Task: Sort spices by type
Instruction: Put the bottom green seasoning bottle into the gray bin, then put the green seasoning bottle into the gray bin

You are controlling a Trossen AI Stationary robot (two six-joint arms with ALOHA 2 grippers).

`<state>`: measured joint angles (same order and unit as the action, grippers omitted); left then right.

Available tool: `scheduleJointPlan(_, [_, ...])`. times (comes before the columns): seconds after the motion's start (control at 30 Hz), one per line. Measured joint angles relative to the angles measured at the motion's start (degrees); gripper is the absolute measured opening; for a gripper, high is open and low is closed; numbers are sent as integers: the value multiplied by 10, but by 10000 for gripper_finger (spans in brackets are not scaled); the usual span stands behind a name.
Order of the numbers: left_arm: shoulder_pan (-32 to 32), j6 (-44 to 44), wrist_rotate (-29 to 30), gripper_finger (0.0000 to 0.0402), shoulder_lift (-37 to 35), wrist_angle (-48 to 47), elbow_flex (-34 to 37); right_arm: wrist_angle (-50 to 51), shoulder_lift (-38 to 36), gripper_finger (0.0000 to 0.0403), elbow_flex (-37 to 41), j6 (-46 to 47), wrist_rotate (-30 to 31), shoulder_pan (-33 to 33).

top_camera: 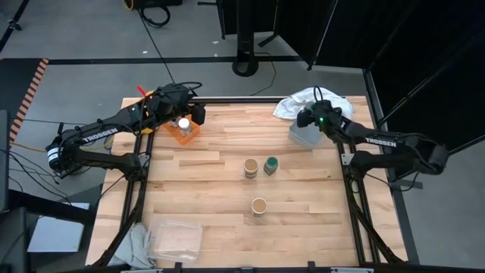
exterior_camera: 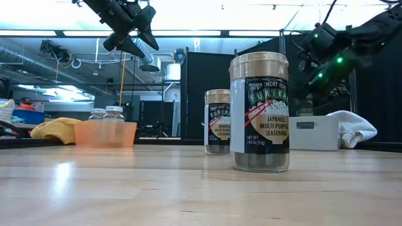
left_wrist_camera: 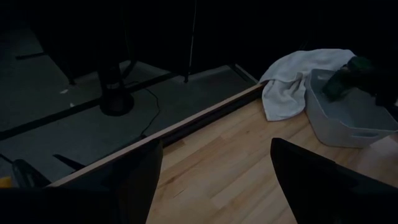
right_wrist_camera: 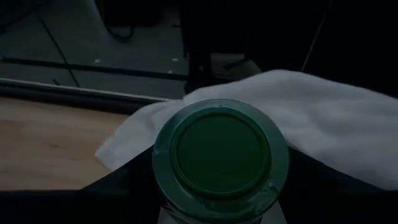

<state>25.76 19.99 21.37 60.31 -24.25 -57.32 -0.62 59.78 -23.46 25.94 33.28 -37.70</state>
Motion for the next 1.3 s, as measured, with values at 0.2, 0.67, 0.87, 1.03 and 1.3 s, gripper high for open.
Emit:
scheduleJointPlan(0.2, [0, 0, 0, 305, 0, -1, 0, -7, 48, 252, 0, 14, -12, -16])
scheduleJointPlan(0.67, [0, 0, 9, 305, 0, -1, 0, -44, 123, 270, 0, 15, -17, -31])
scheduleJointPlan(0.87, [0, -1, 9, 305, 0, -1, 0, -44, 102, 303, 0, 12, -29, -31])
scheduleJointPlan(1.03, [0, -2, 9, 305, 0, -1, 0, -49, 56, 293, 0, -11, -44, -31])
scheduleJointPlan(1.3, [0, -2, 9, 305, 0, -1, 0, -73, -51, 280, 0, -94, -70, -28])
